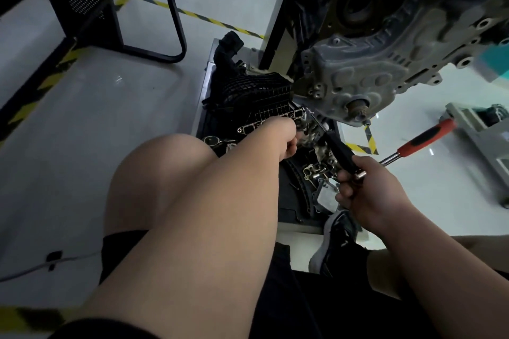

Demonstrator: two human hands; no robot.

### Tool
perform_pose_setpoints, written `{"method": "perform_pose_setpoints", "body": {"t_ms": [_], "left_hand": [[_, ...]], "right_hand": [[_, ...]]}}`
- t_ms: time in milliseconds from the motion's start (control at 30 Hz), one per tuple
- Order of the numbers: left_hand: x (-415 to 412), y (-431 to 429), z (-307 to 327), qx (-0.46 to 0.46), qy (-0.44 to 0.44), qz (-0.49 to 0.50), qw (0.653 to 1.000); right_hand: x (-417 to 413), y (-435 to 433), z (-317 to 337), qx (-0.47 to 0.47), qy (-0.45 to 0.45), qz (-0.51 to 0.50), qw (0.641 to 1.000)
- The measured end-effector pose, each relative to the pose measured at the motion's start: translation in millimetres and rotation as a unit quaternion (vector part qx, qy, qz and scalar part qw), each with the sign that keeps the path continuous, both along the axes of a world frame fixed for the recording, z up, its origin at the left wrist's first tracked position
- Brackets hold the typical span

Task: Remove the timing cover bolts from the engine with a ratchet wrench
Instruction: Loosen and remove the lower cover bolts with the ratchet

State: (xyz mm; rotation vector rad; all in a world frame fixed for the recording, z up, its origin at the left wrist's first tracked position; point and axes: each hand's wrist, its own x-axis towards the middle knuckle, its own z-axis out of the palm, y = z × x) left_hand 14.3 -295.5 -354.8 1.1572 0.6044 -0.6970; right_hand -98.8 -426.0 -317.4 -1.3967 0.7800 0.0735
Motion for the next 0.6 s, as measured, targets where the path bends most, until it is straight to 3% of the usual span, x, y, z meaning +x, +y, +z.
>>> {"method": "perform_pose_setpoints", "body": {"t_ms": [267, 600], "left_hand": [[29.2, 36.7, -19.2, -0.028, 0.049, 0.114, 0.992], [19.0, 27.6, -17.7, -0.085, 0.003, 0.044, 0.995]], "right_hand": [[-6.4, -14.7, 1.8, -0.068, 0.004, 0.088, 0.994], [-16.6, -0.6, -0.8, -0.101, 0.000, 0.109, 0.989]]}}
